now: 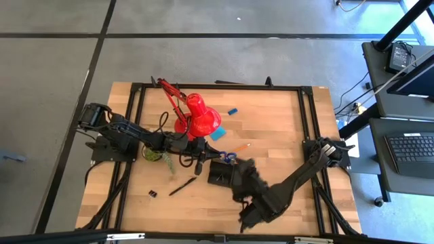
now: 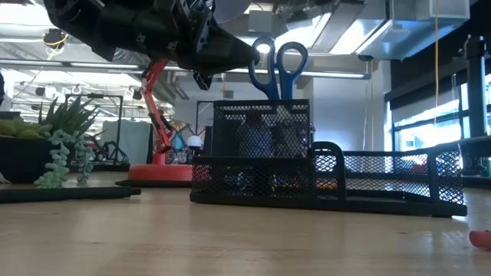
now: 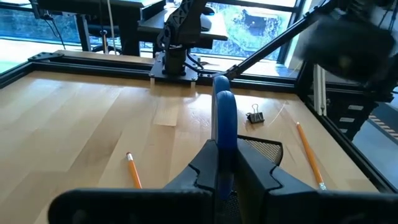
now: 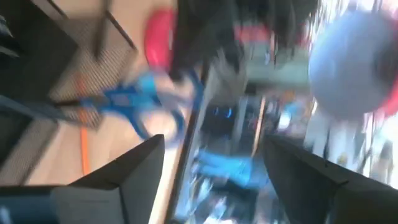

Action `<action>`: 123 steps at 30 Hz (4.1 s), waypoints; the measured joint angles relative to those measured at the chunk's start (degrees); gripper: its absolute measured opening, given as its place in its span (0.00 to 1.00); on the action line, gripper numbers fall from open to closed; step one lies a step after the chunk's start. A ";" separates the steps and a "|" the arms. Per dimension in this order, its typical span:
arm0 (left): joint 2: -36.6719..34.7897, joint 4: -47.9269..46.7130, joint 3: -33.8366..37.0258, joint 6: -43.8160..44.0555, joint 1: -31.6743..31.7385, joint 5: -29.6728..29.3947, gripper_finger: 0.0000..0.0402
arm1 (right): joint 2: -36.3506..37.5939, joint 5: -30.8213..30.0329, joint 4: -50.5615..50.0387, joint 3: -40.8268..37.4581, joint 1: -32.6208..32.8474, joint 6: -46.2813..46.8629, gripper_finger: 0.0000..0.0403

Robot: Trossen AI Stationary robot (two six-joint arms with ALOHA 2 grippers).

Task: Pick and place office supplies into organizer
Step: Put the blue scissors into the desk organizer, then put the top black mechanical pen into the desk organizer

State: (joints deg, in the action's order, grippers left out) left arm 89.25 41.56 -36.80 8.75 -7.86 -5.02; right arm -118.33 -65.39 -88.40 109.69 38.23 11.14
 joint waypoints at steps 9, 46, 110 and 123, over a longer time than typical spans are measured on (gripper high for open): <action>-0.04 -0.64 0.00 0.02 -0.02 0.02 0.06 | 12.79 -0.47 0.94 -14.11 -0.48 18.80 0.68; -2.05 8.98 9.58 3.09 -0.72 -1.24 0.06 | 69.84 29.11 85.98 -81.94 -21.95 -11.50 0.68; -24.30 -13.16 10.32 -13.42 -0.59 -9.43 0.33 | 68.30 37.40 83.11 -81.96 -21.91 -9.88 0.68; -24.30 -13.16 10.32 -13.11 -0.59 -12.44 0.33 | 62.17 38.05 82.94 -81.96 -25.24 -2.03 0.68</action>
State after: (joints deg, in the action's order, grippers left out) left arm 64.95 28.40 -26.48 -4.36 -8.45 -17.45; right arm -56.16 -27.33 -5.45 27.73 12.98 9.11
